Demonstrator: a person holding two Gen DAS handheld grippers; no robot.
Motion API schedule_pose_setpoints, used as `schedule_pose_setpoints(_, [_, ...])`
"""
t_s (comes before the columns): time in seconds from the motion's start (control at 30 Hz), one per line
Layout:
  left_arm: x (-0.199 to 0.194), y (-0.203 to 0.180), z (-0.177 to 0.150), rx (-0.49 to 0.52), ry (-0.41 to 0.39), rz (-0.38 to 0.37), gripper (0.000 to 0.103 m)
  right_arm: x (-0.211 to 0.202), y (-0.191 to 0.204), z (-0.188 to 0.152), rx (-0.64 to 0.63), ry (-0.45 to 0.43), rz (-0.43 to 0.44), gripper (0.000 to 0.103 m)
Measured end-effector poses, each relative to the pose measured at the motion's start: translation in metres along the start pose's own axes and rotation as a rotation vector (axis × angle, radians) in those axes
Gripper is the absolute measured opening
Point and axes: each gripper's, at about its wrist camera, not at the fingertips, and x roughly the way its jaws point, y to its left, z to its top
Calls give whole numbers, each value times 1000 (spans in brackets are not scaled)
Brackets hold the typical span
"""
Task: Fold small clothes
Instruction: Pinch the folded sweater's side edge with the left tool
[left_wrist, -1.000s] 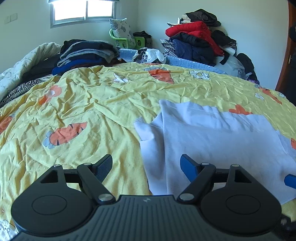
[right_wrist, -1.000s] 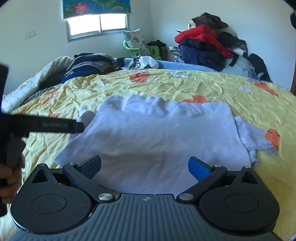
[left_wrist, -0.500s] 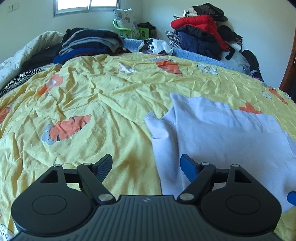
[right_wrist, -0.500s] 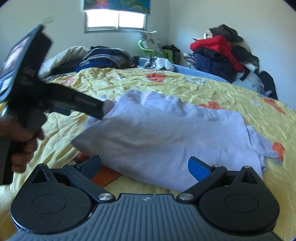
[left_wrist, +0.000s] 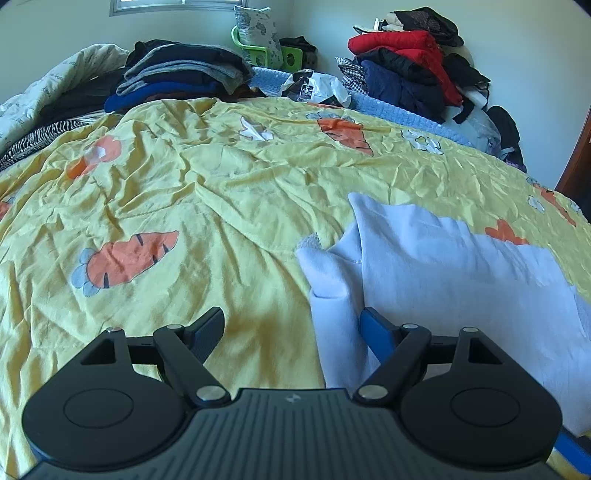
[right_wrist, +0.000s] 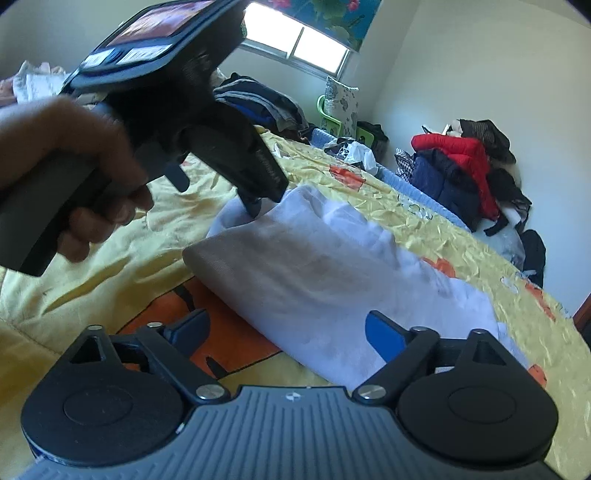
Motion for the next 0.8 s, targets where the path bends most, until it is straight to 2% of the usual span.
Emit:
schedule_pose_setpoints(0.1, [3, -1, 3, 3, 5, -12, 81, 5, 4, 1, -18, 11, -9, 85])
schedule_pose_setpoints(0.27, [12, -1, 6, 5, 22, -18, 81, 10, 7, 0, -23, 20, -8, 85])
schedule_pose_setpoints(0.47, [17, -2, 7, 16, 36, -58, 81, 12, 8, 0, -25, 17, -13, 85])
schedule_pose_setpoints(0.8, [39, 8, 24, -14, 93, -256, 84, 13, 22, 1, -108, -11, -79, 85])
